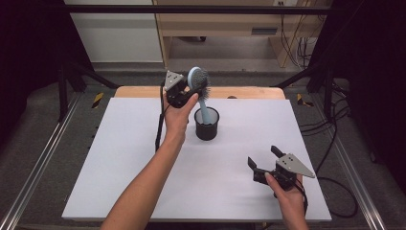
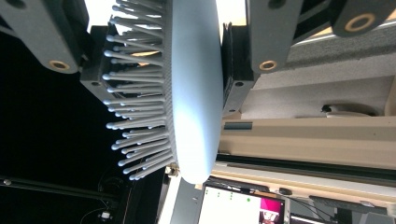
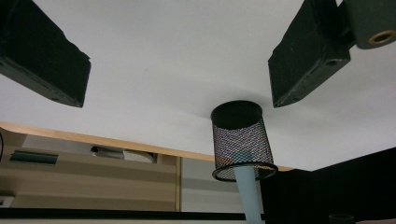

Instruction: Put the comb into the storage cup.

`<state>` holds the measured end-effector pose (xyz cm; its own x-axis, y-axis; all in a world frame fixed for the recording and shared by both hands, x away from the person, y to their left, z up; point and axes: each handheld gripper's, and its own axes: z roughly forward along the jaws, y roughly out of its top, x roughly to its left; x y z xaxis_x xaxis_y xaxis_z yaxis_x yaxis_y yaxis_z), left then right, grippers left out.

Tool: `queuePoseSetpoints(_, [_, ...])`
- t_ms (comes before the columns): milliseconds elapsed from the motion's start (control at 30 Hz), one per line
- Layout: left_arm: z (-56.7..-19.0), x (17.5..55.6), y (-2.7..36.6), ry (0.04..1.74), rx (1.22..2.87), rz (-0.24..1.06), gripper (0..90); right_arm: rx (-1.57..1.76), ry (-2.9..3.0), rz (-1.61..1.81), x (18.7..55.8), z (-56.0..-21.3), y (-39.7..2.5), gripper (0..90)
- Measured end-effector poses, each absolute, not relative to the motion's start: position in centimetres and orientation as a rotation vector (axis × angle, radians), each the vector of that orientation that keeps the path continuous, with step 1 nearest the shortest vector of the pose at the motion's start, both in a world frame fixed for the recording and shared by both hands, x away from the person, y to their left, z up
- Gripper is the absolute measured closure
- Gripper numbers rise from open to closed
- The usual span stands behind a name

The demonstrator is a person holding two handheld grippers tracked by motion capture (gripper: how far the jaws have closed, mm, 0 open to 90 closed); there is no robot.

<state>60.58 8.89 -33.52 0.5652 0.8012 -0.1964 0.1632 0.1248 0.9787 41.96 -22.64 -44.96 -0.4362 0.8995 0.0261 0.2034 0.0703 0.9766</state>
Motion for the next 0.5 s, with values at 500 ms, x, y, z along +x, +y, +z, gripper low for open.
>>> queuePoseSetpoints(500, [-34.36,60.81,8.32,0.893,1.417,0.558,49.1,1.1,1.726,1.411,41.97,-45.0,-22.53,5.8])
